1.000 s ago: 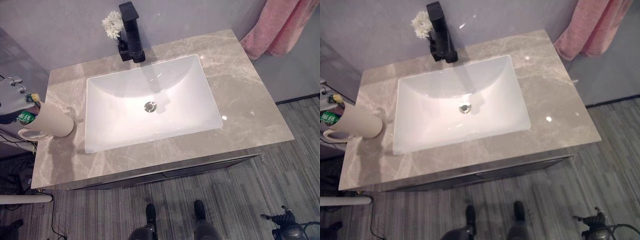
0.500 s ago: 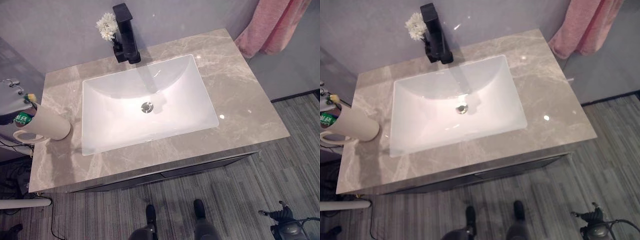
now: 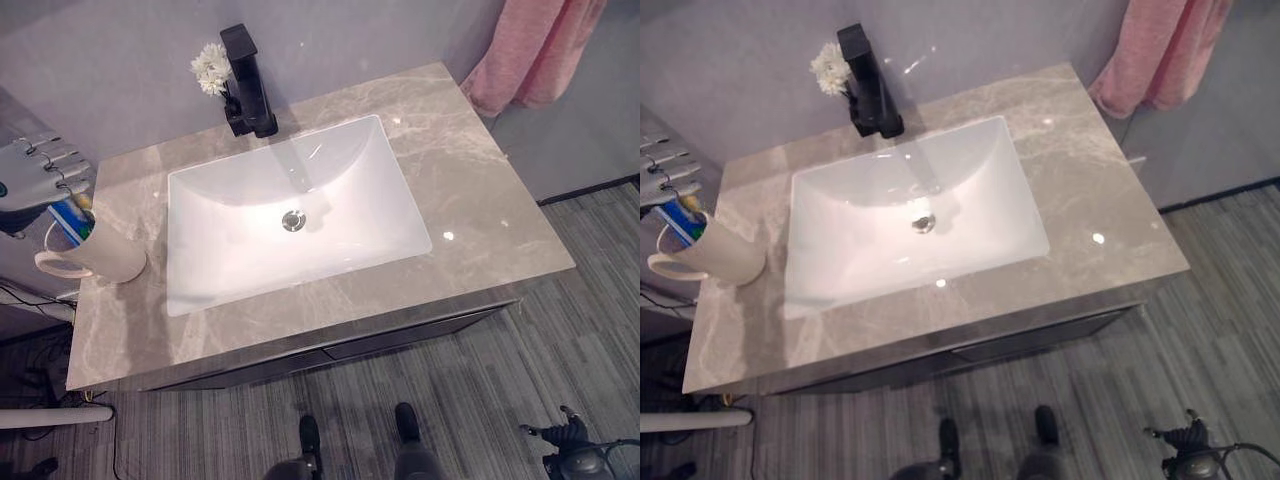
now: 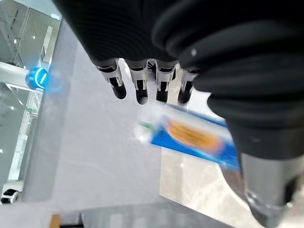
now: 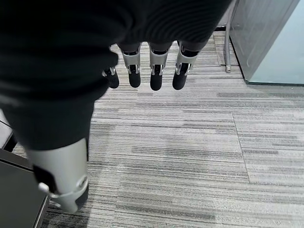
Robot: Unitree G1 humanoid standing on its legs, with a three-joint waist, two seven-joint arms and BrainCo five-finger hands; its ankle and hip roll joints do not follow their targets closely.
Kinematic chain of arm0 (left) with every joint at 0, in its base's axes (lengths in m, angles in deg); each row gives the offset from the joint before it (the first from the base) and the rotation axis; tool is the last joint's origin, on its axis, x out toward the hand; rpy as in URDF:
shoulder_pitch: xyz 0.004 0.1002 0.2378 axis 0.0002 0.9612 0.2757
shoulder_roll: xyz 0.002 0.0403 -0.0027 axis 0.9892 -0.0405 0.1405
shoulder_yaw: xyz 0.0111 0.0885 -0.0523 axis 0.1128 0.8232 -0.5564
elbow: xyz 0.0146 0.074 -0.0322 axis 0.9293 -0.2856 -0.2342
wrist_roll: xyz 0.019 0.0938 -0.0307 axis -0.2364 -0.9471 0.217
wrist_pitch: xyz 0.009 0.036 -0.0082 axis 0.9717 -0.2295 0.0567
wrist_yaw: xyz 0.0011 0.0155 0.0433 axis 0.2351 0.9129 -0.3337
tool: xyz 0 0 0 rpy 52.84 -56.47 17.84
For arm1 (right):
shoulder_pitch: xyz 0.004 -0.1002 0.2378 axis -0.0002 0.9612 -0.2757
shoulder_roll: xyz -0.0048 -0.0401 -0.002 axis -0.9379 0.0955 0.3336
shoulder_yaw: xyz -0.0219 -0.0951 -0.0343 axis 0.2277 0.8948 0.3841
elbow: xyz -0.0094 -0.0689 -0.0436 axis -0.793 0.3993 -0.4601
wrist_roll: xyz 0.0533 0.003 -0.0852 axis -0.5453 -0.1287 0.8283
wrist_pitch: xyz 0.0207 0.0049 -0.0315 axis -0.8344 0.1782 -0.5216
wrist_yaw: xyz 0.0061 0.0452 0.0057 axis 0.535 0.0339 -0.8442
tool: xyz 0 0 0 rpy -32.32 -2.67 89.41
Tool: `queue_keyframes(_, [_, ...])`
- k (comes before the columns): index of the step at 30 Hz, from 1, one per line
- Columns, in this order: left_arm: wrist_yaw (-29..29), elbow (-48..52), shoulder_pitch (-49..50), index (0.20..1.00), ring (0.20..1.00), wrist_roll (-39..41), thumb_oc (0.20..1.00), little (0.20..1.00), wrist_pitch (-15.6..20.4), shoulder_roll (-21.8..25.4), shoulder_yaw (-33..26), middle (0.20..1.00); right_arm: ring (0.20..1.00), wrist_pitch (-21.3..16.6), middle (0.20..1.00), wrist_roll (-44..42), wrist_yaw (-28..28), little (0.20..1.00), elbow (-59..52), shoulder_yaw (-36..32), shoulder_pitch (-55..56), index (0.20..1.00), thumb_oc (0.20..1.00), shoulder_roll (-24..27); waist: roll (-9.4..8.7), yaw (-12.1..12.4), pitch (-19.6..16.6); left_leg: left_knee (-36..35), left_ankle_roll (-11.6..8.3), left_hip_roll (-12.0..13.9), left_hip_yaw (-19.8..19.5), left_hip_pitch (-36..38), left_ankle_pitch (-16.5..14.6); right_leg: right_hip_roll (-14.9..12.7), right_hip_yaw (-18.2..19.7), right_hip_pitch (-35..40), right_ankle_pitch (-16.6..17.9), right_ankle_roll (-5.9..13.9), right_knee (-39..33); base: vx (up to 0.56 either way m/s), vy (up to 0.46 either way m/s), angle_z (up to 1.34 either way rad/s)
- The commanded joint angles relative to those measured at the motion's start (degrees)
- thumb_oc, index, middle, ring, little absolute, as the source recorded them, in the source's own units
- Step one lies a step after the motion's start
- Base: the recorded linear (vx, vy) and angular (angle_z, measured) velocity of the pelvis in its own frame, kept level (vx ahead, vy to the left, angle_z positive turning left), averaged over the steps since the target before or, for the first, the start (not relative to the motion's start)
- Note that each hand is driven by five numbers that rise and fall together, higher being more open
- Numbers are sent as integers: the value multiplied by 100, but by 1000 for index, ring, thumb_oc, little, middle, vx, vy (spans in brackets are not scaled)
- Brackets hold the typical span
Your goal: Put brush and paste in cup on sink, flatten towel.
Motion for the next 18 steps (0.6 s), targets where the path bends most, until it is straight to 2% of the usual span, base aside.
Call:
queue_keyframes(1, [38, -342, -684, 1000, 1000, 19, 1000, 1000, -240, 7, 30, 1000, 1000, -29, 1000, 98, 76, 1000, -149, -156, 323, 1000, 1000, 333, -107, 69, -204, 25, -175, 240, 26, 227, -142, -497, -240, -136, 218, 509, -12, 0, 0, 0])
queue_keyframes(8, [49, -233, -1099, 1000, 1000, 70, 1000, 1000, -245, 40, 350, 1000, 1000, -20, 1000, 114, 65, 1000, -115, -144, 324, 1000, 1000, 244, -172, 101, -249, 25, -189, 264, 29, 303, -161, -486, -256, -52, 186, 498, -12, 0, 0, 0])
queue_keyframes(13, [-76, -157, -1209, 1000, 1000, 238, 1000, 1000, -421, 124, 116, 1000, 1000, 3, 1000, 119, 73, 1000, -62, -156, 322, 1000, 1000, 45, -314, 142, -326, 25, -202, 285, 13, 425, -191, -463, -302, 101, 136, 474, -12, 6, -13, 0])
queue_keyframes(15, [-214, -273, -1165, 1000, 1000, 442, 1000, 1000, -611, 153, -235, 1000, 1000, 15, 1000, 110, 67, 1000, -46, -171, 322, 1000, 1000, -116, -453, 168, -369, 25, -213, 301, -14, 482, -195, -452, -346, 194, 106, 458, -12, 15, -24, 0])
queue_keyframes(16, [-359, -442, -978, 1000, 1000, 762, 1000, 1000, -783, 107, -710, 1000, 1000, 22, 1000, 83, 73, 1000, -32, -208, 318, 1000, 1000, -350, -656, 192, -420, 25, -218, 316, -31, 554, -217, -445, -363, 276, 81, 436, -12, 26, -35, 2])
queue_keyframes(17, [-358, -434, -839, 1000, 1000, 759, 1000, 1000, -791, 99, -849, 1000, 1000, 22, 1000, 85, 76, 1000, -33, -214, 323, 1000, 1000, -342, -649, 196, -413, 25, -217, 312, -31, 564, -217, -449, -363, 287, 76, 437, -12, 25, -39, 2])
queue_keyframes(18, [-459, -544, -420, 1000, 1000, 1112, 1000, 1000, -923, 18, -1536, 1000, 1000, 20, 1000, 82, 87, 1000, -37, -258, 345, 1000, 1000, -536, -816, 254, -426, 25, -221, 319, -37, 616, -226, -438, -373, 359, 48, 419, -12, -1, -33, 3])
